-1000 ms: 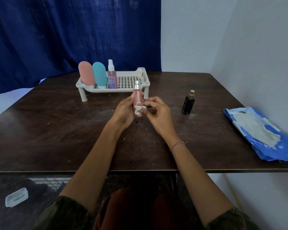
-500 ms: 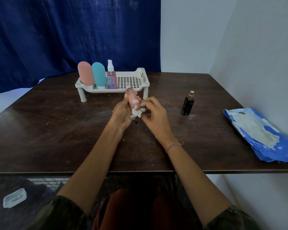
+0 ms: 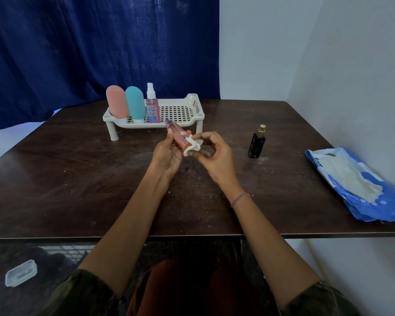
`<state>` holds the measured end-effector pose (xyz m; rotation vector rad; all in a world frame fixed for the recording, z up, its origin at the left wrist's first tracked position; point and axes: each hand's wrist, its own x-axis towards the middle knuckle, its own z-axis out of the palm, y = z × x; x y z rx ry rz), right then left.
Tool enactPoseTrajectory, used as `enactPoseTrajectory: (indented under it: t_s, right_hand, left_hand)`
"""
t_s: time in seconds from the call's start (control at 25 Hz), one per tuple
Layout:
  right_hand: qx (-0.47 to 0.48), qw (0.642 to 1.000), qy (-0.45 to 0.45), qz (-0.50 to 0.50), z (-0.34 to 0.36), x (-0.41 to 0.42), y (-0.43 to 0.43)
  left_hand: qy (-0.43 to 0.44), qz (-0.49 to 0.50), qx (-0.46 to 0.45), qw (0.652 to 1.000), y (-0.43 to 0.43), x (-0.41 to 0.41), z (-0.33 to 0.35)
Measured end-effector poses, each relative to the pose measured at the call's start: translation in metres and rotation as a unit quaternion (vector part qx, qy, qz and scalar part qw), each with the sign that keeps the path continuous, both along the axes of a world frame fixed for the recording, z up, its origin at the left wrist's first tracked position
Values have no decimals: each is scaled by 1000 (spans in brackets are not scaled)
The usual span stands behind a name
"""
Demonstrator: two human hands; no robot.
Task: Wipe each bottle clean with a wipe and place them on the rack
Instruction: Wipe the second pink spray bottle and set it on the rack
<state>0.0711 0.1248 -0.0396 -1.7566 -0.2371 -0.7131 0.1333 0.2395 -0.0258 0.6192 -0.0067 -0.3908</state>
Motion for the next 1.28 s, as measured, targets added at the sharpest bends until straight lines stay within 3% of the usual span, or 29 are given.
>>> enactPoseTrajectory:
  t_s: [0.16,0.36,0.52,0.84,1.08,1.28]
  right_hand:
    - [6,999,-2,-33,-1,0,-1]
    - [38,997,57,-47,-3,4,-6]
    - [38,995,82,-43,-1,4,-9]
    - [-93,984,83,-124,-8,-1,-11]
    - [-268,938,136,-174,-10,1,-15]
    - [-198,964,46,-172,-5,3,-7]
  left_hand:
    - [-12,-10,18,1000,-3,-3,-1]
    - [4,-6,-23,1000,-2,-1,-3]
    - [-17,12,0,1000,1,5,-5]
    - [-102,92,83,987,6,9,-8]
    - [-183,145,143,962,3,8,-11]
    - [-260,169,229,923,4,0,-9]
